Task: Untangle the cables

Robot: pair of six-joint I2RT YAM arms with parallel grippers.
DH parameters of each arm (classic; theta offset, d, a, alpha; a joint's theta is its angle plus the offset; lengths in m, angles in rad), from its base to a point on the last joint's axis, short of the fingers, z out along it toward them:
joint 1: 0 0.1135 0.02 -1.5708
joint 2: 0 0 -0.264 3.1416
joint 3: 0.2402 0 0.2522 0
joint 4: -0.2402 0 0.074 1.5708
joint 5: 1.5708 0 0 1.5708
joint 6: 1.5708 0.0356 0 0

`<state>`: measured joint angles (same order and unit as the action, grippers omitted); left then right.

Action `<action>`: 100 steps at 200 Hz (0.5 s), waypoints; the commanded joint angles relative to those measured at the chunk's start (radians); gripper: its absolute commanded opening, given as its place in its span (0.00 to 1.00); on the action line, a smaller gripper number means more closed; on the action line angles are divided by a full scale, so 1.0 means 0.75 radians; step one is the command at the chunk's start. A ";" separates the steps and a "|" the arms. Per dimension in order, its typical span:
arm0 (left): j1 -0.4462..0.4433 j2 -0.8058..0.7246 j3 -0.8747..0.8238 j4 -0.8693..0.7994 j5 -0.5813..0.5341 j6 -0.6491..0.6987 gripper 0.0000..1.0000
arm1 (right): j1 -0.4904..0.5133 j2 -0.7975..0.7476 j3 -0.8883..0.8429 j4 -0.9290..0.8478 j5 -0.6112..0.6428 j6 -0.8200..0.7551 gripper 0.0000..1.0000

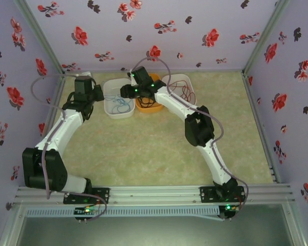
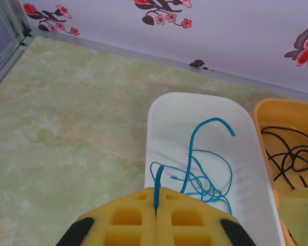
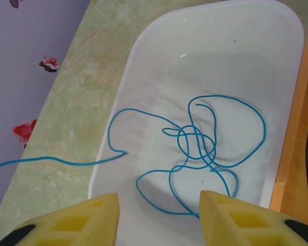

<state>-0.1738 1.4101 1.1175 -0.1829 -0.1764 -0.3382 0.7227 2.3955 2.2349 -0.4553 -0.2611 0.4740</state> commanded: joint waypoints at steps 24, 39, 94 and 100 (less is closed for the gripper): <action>0.015 0.001 0.056 0.011 -0.016 0.037 0.00 | 0.002 -0.158 -0.067 -0.066 0.112 -0.113 0.52; 0.016 0.009 0.064 0.009 -0.015 0.042 0.00 | 0.000 -0.246 -0.166 -0.051 0.162 -0.134 0.54; 0.007 0.073 0.141 0.014 0.088 0.042 0.00 | -0.021 -0.697 -0.703 0.138 0.375 -0.164 0.69; 0.003 0.079 0.147 0.018 0.093 0.044 0.00 | -0.025 -0.745 -0.753 0.150 0.403 -0.168 0.74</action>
<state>-0.1719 1.4452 1.1824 -0.1871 -0.1463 -0.3290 0.7177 1.9697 1.7870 -0.4206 -0.0792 0.3775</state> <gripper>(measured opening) 0.040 0.674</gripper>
